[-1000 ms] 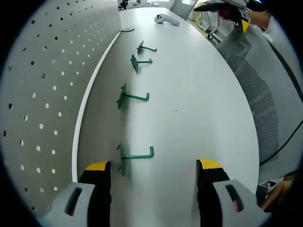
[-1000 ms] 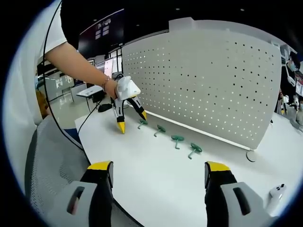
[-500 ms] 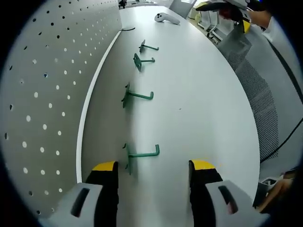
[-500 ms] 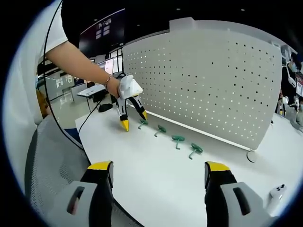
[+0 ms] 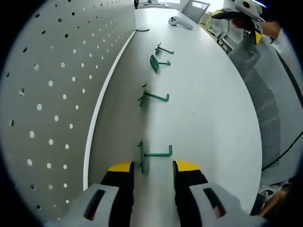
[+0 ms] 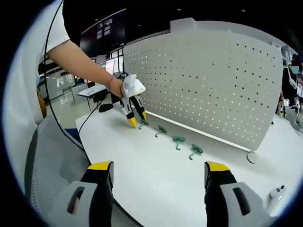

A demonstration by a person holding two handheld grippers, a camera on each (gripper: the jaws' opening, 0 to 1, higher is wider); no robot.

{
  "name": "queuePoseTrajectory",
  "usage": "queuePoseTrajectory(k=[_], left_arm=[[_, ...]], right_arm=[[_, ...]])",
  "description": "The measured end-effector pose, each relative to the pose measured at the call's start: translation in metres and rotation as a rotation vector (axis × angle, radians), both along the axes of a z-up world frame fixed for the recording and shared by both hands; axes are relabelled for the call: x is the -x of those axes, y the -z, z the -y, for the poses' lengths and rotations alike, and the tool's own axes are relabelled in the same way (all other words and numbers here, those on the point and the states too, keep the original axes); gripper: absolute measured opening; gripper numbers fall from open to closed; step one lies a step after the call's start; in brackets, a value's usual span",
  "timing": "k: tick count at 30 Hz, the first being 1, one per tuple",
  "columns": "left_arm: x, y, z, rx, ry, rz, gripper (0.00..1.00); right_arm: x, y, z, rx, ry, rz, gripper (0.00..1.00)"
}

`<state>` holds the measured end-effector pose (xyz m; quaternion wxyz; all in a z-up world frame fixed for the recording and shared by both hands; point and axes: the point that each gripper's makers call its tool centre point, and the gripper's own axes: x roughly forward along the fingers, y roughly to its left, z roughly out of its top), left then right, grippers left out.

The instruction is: Insert the hook assembly into the mounting plate slot until the hook locks in place.

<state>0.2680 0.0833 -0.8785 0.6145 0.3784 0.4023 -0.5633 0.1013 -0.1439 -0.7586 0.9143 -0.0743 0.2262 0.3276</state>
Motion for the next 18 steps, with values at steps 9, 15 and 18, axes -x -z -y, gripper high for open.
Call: queuePoseTrajectory(k=[9,15,18], left_arm=[[-0.007,0.000,-0.002,0.000,-0.080,0.012,0.18],[-0.012,0.000,-0.002,-0.005,-0.100,0.032,0.12],[-0.014,0.001,-0.003,-0.019,-0.090,0.057,0.08]], right_arm=[[0.000,0.000,0.000,0.005,-0.003,0.001,0.76],[0.001,0.000,-0.001,0.001,-0.004,0.001,0.76],[0.000,0.000,0.000,0.001,-0.002,0.001,0.76]])
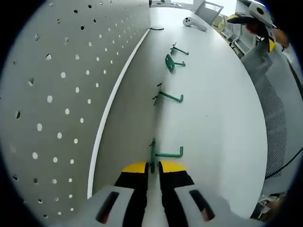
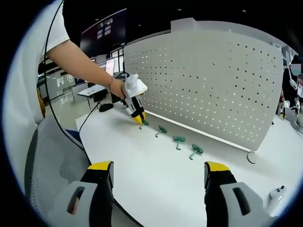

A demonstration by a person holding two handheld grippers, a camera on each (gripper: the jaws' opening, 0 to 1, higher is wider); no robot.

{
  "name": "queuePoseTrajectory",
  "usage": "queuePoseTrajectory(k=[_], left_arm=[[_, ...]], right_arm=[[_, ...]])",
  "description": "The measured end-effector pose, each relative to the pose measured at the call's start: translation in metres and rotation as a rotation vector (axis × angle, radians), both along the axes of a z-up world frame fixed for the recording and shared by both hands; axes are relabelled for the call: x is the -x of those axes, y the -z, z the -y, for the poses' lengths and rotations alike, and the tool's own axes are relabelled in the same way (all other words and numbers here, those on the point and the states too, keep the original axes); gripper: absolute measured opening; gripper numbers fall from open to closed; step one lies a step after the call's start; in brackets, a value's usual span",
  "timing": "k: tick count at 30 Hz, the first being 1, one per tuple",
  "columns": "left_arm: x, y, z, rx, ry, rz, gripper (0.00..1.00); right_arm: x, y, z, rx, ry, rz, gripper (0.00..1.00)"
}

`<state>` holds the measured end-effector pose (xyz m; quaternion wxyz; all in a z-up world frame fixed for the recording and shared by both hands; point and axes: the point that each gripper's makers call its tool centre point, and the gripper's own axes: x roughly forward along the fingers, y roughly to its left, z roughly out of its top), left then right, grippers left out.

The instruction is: Insert the hook assembly into the mounting plate slot until the hook locks in place.

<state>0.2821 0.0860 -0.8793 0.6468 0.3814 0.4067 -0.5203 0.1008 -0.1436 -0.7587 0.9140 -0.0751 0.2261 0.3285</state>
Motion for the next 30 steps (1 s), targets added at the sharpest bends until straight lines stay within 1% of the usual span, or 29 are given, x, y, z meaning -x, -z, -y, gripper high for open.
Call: queuePoseTrajectory(k=[4,6,9,13,16,19,20,21,22,23,25,28,30], left_arm=[[-0.003,0.000,0.000,-0.012,-0.009,0.013,0.05],[-0.002,0.000,0.000,-0.021,0.014,0.025,0.05],[-0.003,0.000,0.000,-0.017,-0.004,0.018,0.05],[-0.003,0.001,0.000,-0.022,0.016,0.030,0.04],[-0.003,0.001,0.000,-0.020,0.005,0.025,0.04],[-0.003,0.001,0.000,-0.022,0.014,0.035,0.04],[-0.005,0.001,0.000,-0.008,0.033,0.059,0.03],[-0.007,0.000,-0.001,-0.002,0.019,0.058,0.03],[-0.010,-0.001,-0.002,0.024,-0.058,0.061,0.03],[-0.011,-0.002,0.000,0.049,-0.066,0.061,0.03],[-0.010,-0.005,-0.001,0.067,-0.060,0.060,0.03],[-0.006,-0.005,-0.004,0.064,-0.055,0.061,0.03],[-0.007,-0.007,-0.005,0.075,-0.056,0.076,0.03]], right_arm=[[0.000,0.000,0.000,0.001,-0.001,-0.002,0.76],[0.000,0.000,0.000,0.001,-0.002,-0.001,0.76],[0.000,0.000,-0.001,-0.001,-0.002,-0.002,0.76],[0.000,0.000,0.000,-0.002,0.000,0.000,0.76],[0.000,0.000,0.000,-0.003,0.000,0.001,0.76],[0.000,-0.001,0.000,-0.003,0.000,0.001,0.76],[0.000,-0.001,0.000,-0.002,0.001,0.001,0.76],[0.000,-0.001,0.000,-0.001,0.001,0.002,0.76],[-0.001,-0.001,0.000,-0.001,0.002,0.003,0.76],[-0.001,-0.002,0.000,-0.003,0.002,0.006,0.76],[-0.001,-0.003,0.001,-0.003,0.005,0.007,0.76],[-0.001,-0.003,0.002,-0.004,0.006,0.008,0.76],[-0.001,-0.003,0.001,-0.005,0.006,0.010,0.76]])
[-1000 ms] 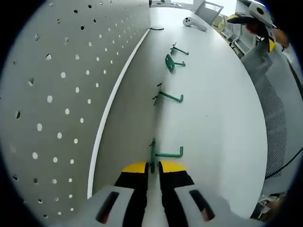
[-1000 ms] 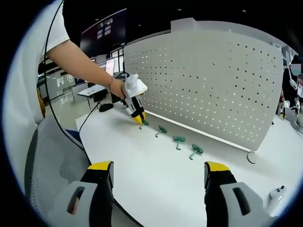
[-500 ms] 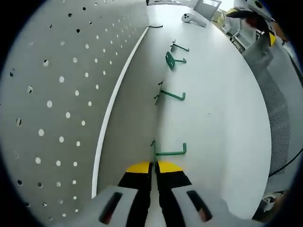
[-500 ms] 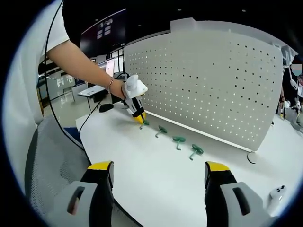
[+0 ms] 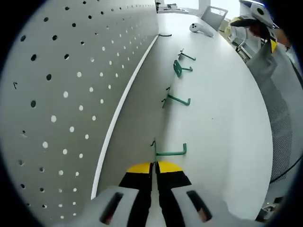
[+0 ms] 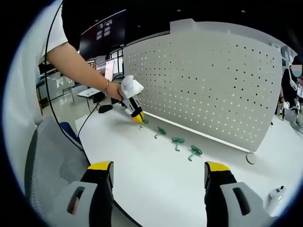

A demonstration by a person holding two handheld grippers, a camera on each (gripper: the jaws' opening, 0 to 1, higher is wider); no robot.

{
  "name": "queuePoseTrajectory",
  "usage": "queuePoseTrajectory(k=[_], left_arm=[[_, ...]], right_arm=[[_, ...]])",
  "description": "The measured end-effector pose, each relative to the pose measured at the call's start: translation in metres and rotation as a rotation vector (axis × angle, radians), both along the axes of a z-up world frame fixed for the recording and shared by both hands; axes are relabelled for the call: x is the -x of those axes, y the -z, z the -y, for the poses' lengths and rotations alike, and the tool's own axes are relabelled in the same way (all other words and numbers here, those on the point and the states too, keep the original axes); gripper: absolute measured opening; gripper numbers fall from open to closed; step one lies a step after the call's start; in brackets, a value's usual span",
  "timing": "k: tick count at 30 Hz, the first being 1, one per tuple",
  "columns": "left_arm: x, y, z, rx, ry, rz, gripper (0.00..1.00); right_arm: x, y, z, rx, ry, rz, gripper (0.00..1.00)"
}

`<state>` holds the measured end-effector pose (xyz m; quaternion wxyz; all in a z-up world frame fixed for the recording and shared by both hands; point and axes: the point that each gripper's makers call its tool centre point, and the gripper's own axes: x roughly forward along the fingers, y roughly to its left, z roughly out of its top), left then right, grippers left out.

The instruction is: Insert the hook assembly into the mounting plate slot until the hook locks in place.

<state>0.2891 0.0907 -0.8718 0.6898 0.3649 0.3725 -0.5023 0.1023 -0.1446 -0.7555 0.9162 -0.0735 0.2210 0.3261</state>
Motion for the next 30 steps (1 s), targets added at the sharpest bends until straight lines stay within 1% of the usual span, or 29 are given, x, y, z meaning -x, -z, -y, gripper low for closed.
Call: queuePoseTrajectory(k=[2,3,6,7,10,13,15,17,22,25,30], left_arm=[[0.000,-0.004,0.002,0.034,-0.027,-0.008,0.03],[-0.001,-0.007,0.004,0.050,-0.024,0.008,0.03],[0.000,-0.011,0.004,0.064,-0.041,0.004,0.03],[-0.001,-0.012,0.005,0.071,-0.037,0.014,0.03],[-0.001,-0.015,0.007,0.090,-0.045,0.015,0.03],[-0.002,-0.020,0.009,0.106,-0.046,0.033,0.03],[-0.003,-0.025,0.012,0.136,-0.055,0.042,0.03],[-0.003,-0.028,0.013,0.148,-0.063,0.047,0.03],[-0.003,-0.039,0.017,0.188,-0.076,0.079,0.02],[-0.005,-0.041,0.016,0.195,-0.078,0.101,0.02],[-0.003,-0.048,0.019,0.221,-0.087,0.116,0.02]], right_arm=[[0.000,0.000,-0.001,0.000,-0.002,0.000,0.76],[0.000,0.000,-0.001,0.000,-0.002,0.001,0.76],[-0.002,-0.002,0.000,-0.017,0.009,0.000,0.76],[-0.002,-0.002,0.000,-0.018,0.011,0.001,0.76],[-0.002,-0.002,0.000,-0.013,0.009,0.003,0.76],[-0.002,-0.002,-0.001,-0.007,0.003,0.003,0.76],[-0.002,-0.002,-0.002,-0.006,0.000,0.003,0.76],[-0.002,-0.003,-0.002,-0.008,0.000,0.004,0.76],[-0.003,-0.006,-0.002,-0.009,0.000,0.011,0.76],[-0.005,-0.009,-0.002,-0.020,0.011,0.012,0.76],[-0.006,-0.013,-0.003,-0.019,0.007,0.021,0.76]])
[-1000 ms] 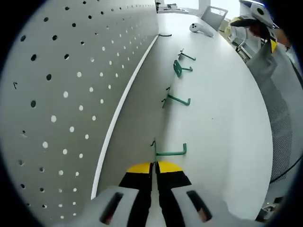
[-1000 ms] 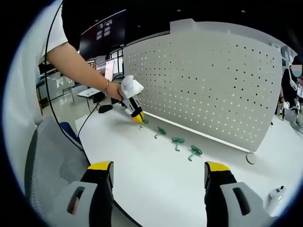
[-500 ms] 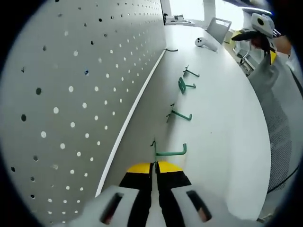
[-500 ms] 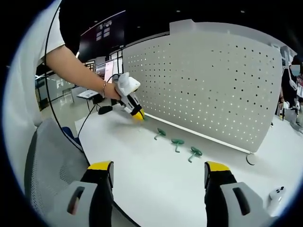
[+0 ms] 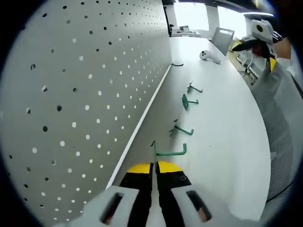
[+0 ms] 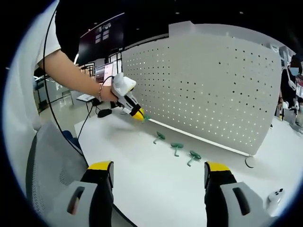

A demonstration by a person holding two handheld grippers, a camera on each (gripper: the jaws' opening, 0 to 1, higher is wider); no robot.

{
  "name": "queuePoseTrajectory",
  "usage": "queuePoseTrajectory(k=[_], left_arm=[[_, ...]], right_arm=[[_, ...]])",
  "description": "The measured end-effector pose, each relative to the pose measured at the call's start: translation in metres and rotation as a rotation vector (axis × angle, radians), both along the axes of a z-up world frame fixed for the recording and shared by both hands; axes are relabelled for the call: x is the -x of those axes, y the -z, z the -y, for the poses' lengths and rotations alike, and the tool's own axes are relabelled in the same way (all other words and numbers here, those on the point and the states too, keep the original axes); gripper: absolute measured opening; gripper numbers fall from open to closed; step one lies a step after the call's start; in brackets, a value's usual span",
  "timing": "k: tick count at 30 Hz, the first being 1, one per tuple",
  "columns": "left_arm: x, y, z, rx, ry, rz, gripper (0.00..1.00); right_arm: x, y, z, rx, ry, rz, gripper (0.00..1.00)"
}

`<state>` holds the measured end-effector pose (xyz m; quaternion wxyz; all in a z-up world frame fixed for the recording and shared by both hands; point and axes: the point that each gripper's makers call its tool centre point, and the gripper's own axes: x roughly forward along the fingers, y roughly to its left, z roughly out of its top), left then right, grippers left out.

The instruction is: Insert the hook assembly into the mounting plate slot until the hook locks in place.

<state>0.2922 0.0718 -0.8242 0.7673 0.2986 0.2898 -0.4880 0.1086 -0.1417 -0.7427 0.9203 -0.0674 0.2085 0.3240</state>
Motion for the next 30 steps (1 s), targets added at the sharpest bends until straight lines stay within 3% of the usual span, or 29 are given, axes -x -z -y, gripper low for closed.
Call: queuePoseTrajectory(k=[30], left_arm=[[0.015,-0.060,0.024,0.249,-0.102,0.129,0.03]], right_arm=[[-0.014,-0.031,-0.011,-0.141,0.028,0.037,0.74]])
